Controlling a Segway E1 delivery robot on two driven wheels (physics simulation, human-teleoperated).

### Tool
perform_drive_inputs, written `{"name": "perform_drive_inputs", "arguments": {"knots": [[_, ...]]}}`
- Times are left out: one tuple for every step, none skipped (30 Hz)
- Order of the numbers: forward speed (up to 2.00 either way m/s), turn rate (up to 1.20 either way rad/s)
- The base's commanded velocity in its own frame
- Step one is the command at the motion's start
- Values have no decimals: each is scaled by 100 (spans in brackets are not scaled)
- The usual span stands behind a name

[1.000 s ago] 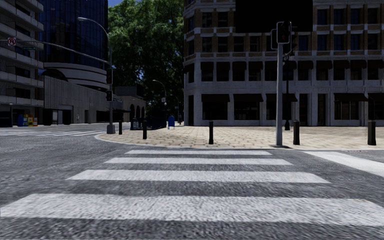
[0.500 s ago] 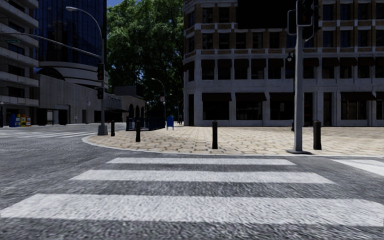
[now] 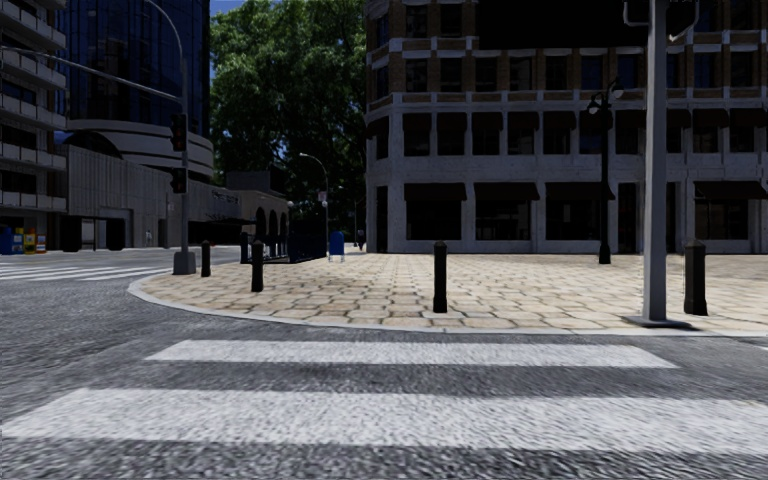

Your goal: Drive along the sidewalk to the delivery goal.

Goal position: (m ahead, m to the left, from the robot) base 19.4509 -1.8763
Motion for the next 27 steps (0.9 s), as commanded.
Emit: {"name": "perform_drive_inputs", "arguments": {"knots": [[200,0],[200,0],[200,0],[200,0],[200,0],[200,0],[200,0],[200,0],[200,0],[200,0],[200,0],[200,0],[200,0],[200,0],[200,0],[200,0],[200,0],[200,0],[200,0],[200,0],[200,0],[200,0],[200,0],[200,0],[200,0],[200,0],[200,0]]}}
